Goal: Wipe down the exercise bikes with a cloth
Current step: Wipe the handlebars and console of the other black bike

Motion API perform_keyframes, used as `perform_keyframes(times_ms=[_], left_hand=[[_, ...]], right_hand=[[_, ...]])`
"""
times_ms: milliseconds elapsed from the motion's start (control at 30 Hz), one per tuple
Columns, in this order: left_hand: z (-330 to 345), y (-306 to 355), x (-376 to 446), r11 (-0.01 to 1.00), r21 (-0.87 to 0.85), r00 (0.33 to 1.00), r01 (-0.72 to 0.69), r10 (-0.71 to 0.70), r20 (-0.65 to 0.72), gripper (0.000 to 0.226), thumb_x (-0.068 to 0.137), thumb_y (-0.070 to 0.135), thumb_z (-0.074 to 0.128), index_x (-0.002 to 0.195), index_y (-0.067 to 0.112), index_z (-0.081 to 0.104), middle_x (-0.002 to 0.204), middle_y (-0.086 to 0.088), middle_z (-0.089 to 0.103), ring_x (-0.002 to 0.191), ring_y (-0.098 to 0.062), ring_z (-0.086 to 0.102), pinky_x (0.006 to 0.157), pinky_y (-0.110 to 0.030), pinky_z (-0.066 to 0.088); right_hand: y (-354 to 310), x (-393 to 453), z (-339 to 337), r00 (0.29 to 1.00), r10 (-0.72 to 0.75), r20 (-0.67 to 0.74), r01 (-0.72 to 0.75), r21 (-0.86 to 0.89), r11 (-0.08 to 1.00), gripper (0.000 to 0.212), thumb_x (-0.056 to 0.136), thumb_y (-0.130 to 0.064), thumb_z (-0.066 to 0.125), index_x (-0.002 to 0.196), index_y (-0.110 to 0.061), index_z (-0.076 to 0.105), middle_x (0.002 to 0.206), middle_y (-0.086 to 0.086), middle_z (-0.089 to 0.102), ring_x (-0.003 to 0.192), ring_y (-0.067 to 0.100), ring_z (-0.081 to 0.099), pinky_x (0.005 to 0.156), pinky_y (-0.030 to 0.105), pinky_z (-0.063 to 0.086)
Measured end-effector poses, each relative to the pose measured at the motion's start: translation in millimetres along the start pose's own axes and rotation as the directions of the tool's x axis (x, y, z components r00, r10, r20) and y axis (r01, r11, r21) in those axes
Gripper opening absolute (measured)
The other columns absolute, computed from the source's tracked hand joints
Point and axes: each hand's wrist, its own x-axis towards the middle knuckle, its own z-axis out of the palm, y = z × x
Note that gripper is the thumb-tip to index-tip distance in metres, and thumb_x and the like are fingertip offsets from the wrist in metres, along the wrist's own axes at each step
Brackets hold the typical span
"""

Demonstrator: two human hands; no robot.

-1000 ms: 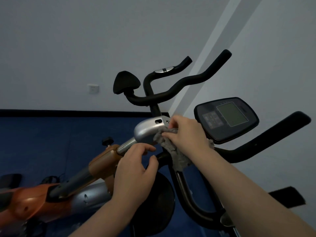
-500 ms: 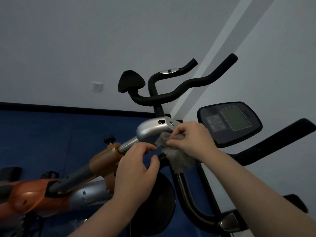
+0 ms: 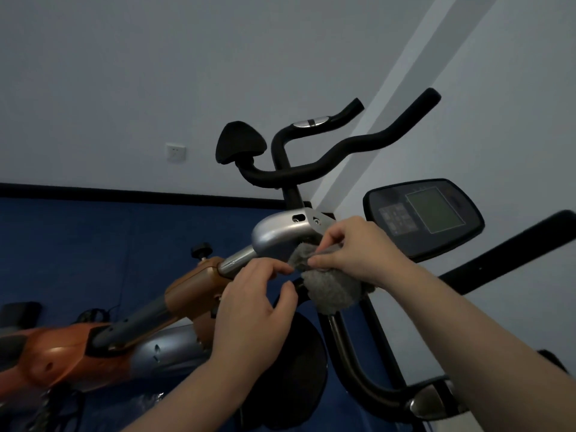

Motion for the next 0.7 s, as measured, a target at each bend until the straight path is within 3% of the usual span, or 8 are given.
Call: perform_keyframes(times_ms=[100, 267, 333, 400, 467, 533, 633, 700], left_hand=[[-0.8, 0.0, -0.3, 1.0, -0.02, 1.0, 0.003, -0.003, -0.006, 0.015, 0.08, 0.038, 0.05, 0.093, 0.041, 0.057, 0.095, 0.027, 0.058, 0.094, 0.007, 0.053, 0.072, -0.026, 0.046], [-1.9, -2.9, -2.1, 0.998, -0.059, 0.999, 0.01, -0.011, -0.031, 0.018, 0.078, 0.046, 0.048, 0.095, 0.044, 0.055, 0.099, 0.028, 0.057, 0.099, 0.008, 0.053, 0.076, -0.022, 0.045], [-0.9, -4.4, -3.8, 0.997, -0.075, 0.998, 0.016, -0.02, -0.056, 0.018, 0.078, 0.048, 0.05, 0.095, 0.045, 0.055, 0.097, 0.026, 0.058, 0.098, 0.006, 0.054, 0.077, -0.025, 0.047], [-0.1, -5.6, -6.7, 0.993, -0.113, 0.995, 0.037, -0.047, -0.086, 0.016, 0.08, 0.046, 0.053, 0.095, 0.044, 0.057, 0.096, 0.024, 0.06, 0.096, 0.003, 0.057, 0.078, -0.029, 0.05], [0.0, -6.4, -10.9, 0.98, -0.186, 0.989, 0.07, -0.093, -0.115, 0.012, 0.083, 0.038, 0.056, 0.094, 0.043, 0.06, 0.094, 0.02, 0.062, 0.092, 0.0, 0.06, 0.076, -0.029, 0.05], [-0.6, -6.8, -17.1, 0.968, -0.232, 0.981, 0.098, -0.134, -0.142, 0.014, 0.087, 0.031, 0.056, 0.093, 0.042, 0.061, 0.092, 0.014, 0.064, 0.087, -0.002, 0.061, 0.073, -0.025, 0.048], [-2.0, -7.2, -27.8, 0.961, -0.251, 0.969, 0.114, -0.163, -0.184, 0.012, 0.087, 0.034, 0.051, 0.093, 0.039, 0.06, 0.095, 0.011, 0.064, 0.087, -0.003, 0.061, 0.074, -0.025, 0.047], [-2.6, -5.9, -32.6, 0.963, -0.242, 0.965, 0.119, -0.169, -0.2, 0.011, 0.088, 0.035, 0.049, 0.092, 0.039, 0.058, 0.095, 0.012, 0.063, 0.088, -0.003, 0.061, 0.074, -0.024, 0.046]], right_hand=[[1.7, -5.9, -0.3, 1.0, -0.014, -0.026, 0.015, 0.031, 0.999, 0.019, 0.066, -0.043, 0.082, 0.066, -0.029, 0.07, 0.074, -0.014, 0.068, 0.08, 0.001, 0.06, 0.074, 0.034, 0.054], [13.8, -20.6, -9.0, 0.912, -0.018, -0.41, 0.178, 0.354, 0.918, 0.013, 0.073, -0.025, 0.079, 0.079, -0.024, 0.068, 0.082, -0.007, 0.069, 0.081, 0.004, 0.065, 0.075, 0.034, 0.058], [21.5, -28.4, -21.9, 0.853, -0.04, -0.52, 0.263, 0.363, 0.894, 0.026, 0.072, -0.017, 0.08, 0.09, -0.024, 0.064, 0.091, -0.009, 0.067, 0.087, 0.001, 0.065, 0.078, 0.024, 0.057], [20.9, -35.0, -31.8, 0.82, -0.145, -0.554, 0.339, 0.264, 0.903, 0.04, 0.069, -0.013, 0.082, 0.102, -0.026, 0.062, 0.098, -0.012, 0.065, 0.094, -0.001, 0.062, 0.08, 0.013, 0.051], [10.8, -38.6, -30.5, 0.804, -0.337, -0.489, 0.426, 0.079, 0.901, 0.041, 0.067, -0.008, 0.081, 0.103, -0.023, 0.067, 0.105, -0.009, 0.063, 0.099, 0.001, 0.059, 0.085, 0.014, 0.048], [-1.8, -39.8, -16.2, 0.821, -0.485, -0.302, 0.5, -0.031, 0.866, 0.037, 0.068, -0.008, 0.079, 0.103, -0.018, 0.071, 0.113, -0.005, 0.062, 0.108, 0.005, 0.055, 0.094, 0.023, 0.046], [-7.8, -41.4, 7.1, 0.841, -0.537, 0.064, 0.541, -0.12, 0.832, 0.037, 0.08, -0.032, 0.07, 0.118, -0.032, 0.066, 0.13, -0.012, 0.055, 0.124, 0.004, 0.043, 0.108, 0.033, 0.034], [-3.6, -40.3, 9.2, 0.835, -0.519, 0.185, 0.539, -0.085, 0.838, 0.039, 0.087, -0.049, 0.058, 0.124, -0.042, 0.059, 0.136, -0.021, 0.05, 0.127, -0.003, 0.04, 0.11, 0.031, 0.031]])
